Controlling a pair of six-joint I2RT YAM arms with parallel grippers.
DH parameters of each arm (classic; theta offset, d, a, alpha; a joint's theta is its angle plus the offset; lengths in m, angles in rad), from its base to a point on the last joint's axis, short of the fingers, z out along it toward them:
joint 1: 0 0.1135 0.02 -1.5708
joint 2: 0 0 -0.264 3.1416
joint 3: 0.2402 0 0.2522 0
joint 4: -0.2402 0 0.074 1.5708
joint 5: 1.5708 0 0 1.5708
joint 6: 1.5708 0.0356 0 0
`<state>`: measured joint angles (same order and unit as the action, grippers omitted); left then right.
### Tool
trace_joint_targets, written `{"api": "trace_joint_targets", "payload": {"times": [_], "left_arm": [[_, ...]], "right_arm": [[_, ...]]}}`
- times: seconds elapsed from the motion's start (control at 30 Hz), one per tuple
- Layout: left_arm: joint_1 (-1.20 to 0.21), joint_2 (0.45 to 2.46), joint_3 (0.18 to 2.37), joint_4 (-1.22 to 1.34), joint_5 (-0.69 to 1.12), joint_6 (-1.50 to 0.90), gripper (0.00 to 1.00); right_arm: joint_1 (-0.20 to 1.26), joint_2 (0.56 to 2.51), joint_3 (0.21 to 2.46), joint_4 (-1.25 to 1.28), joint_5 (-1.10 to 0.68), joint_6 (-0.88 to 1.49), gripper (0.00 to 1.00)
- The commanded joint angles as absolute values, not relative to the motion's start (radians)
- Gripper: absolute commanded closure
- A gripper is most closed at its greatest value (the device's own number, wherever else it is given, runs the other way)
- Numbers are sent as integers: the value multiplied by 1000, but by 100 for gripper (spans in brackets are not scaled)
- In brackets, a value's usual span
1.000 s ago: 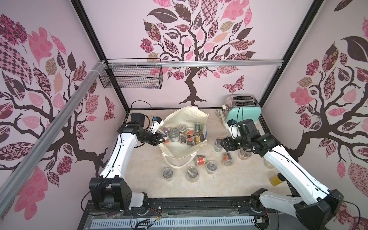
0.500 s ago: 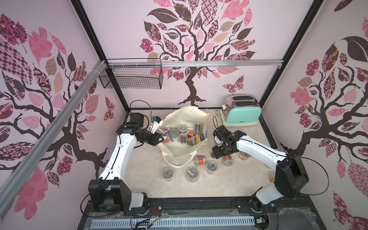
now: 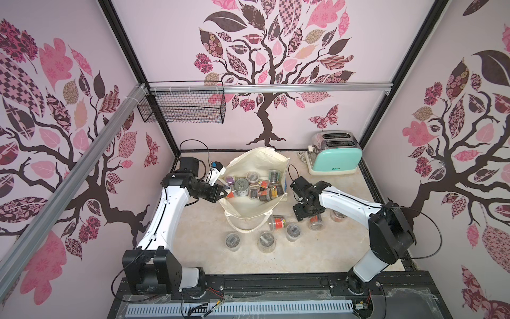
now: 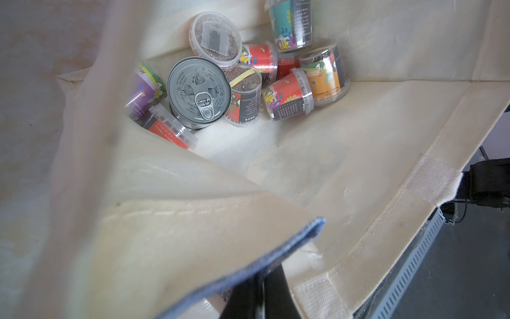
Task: Take out the seed jars from the canvas bag
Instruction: Place the seed jar at the center of the board, then adjust the seed jar in the canvas bag.
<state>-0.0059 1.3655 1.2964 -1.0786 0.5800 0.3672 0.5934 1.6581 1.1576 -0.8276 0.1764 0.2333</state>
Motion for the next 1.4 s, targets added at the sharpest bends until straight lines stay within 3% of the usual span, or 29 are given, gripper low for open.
{"api": "trace_joint_targets", "payload": {"times": [0.0, 0.37, 0.6, 0.7, 0.87, 0.97, 1.17, 1.37], "left_arm": [[5, 1367, 1287, -1102, 549, 373, 100], [6, 1352, 1277, -1110, 593, 396, 100], [0, 1352, 1278, -1110, 672, 387, 100], [-7, 1353, 1271, -1114, 683, 394, 100], [-25, 1346, 1227, -1107, 707, 411, 100], [-38, 1335, 1206, -1103, 719, 420, 100], [-52, 1324, 1192, -1103, 742, 409, 100], [-51, 1334, 1192, -1109, 739, 420, 100]], "right_arm": [[600, 1661, 1198, -849, 154, 241, 16], [597, 1402, 1230, -750, 198, 189, 14], [601, 1142, 1187, -455, 172, 59, 21], [628, 1194, 1302, -468, 118, 48, 24], [904, 1378, 1514, -490, 351, -79, 20], [932, 1510, 1636, -549, 269, 30, 21], [979, 1620, 1553, -476, 357, 221, 26], [985, 1749, 1556, -651, 493, 395, 25]]}}
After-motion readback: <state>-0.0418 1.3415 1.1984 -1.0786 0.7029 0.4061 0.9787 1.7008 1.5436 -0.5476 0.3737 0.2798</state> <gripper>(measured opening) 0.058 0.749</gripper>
